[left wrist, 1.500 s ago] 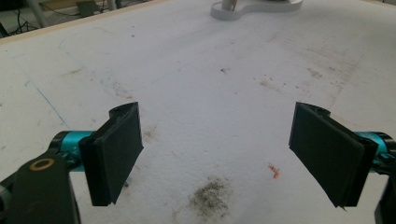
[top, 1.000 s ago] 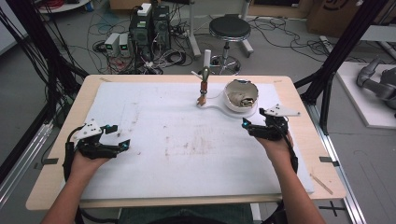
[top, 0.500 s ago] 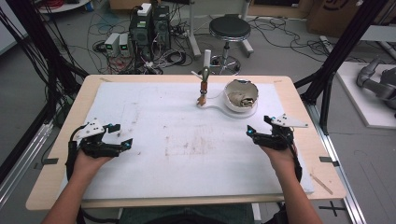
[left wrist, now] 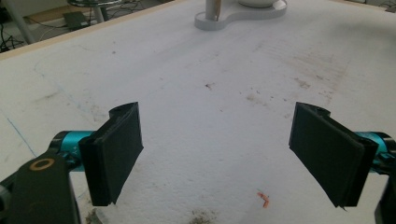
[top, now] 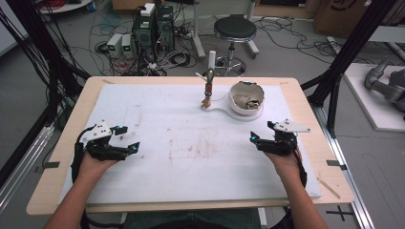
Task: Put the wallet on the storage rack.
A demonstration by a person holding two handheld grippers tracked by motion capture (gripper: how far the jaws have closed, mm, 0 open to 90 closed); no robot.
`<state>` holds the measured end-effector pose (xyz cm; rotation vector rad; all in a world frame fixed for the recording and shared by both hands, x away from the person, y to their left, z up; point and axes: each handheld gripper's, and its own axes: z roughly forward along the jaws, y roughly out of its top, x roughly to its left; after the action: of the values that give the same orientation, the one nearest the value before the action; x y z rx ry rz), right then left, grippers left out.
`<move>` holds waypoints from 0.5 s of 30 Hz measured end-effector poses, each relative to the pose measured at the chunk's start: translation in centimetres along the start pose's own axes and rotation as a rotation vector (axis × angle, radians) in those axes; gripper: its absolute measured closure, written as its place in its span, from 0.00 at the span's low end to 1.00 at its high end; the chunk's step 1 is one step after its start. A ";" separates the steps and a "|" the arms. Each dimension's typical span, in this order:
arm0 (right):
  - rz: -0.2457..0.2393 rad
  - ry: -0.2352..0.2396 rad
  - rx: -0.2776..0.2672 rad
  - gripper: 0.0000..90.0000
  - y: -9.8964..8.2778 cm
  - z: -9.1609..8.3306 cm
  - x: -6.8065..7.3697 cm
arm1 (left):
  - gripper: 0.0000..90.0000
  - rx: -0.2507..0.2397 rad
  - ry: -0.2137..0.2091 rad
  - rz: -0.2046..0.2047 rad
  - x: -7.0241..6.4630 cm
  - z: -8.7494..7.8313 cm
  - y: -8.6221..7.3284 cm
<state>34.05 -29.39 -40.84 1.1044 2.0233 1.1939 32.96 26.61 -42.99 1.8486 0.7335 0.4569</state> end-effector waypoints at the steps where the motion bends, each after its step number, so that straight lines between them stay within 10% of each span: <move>1: 0.000 0.000 0.000 0.21 0.0 0.0 -0.1 | 0.19 -0.007 0.000 -0.003 0.0 0.0 0.0; 15: 0.008 0.003 0.014 0.21 -0.2 0.3 -0.2 | 0.19 0.006 0.005 -0.004 0.1 0.2 -0.1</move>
<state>34.27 -29.52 -41.14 1.1192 2.0341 1.1874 33.09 26.57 -43.12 1.8522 0.7422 0.4573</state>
